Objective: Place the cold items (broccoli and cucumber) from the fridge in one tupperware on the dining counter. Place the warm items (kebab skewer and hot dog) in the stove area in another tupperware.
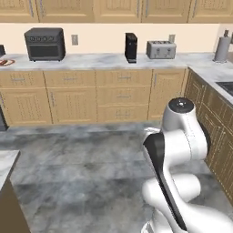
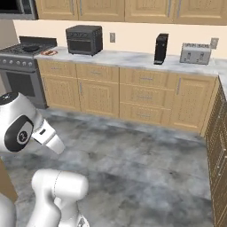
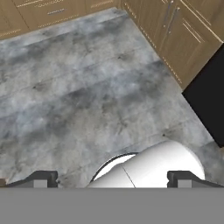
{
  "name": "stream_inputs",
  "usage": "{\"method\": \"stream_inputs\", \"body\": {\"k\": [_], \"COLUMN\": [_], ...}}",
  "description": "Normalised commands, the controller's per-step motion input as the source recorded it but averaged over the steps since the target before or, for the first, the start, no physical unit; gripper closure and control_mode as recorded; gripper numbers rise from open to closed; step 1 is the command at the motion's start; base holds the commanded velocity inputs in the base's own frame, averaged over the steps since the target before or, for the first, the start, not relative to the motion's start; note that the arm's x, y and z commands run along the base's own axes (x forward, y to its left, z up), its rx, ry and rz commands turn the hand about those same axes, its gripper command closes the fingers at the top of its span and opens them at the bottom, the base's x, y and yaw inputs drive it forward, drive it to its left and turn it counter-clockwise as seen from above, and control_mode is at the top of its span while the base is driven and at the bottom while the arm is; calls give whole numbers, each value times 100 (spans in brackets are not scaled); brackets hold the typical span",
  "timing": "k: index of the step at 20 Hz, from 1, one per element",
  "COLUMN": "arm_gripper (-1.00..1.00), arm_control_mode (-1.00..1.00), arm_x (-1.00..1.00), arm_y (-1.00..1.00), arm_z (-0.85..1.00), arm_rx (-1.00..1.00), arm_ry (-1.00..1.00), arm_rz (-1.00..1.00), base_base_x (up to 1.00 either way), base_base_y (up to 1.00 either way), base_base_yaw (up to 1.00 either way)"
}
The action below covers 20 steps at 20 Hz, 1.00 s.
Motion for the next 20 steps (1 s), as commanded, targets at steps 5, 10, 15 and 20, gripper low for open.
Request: {"method": "stream_inputs", "body": {"k": [5, 10, 15, 20], "arm_gripper": [-100, -100, -100, -100], "arm_control_mode": [100, 100, 100, 100], "arm_x": [0, 0, 0, 0], "arm_y": [0, 0, 0, 0], "arm_z": [0, 0, 0, 0], "arm_rx": [0, 0, 0, 0], "arm_ry": [0, 0, 0, 0], "arm_rz": [0, 0, 0, 0], "base_base_x": [100, 100, 100, 100], "base_base_y": [0, 30, 67, 97], "base_base_yaw": [17, 7, 0, 0]}}
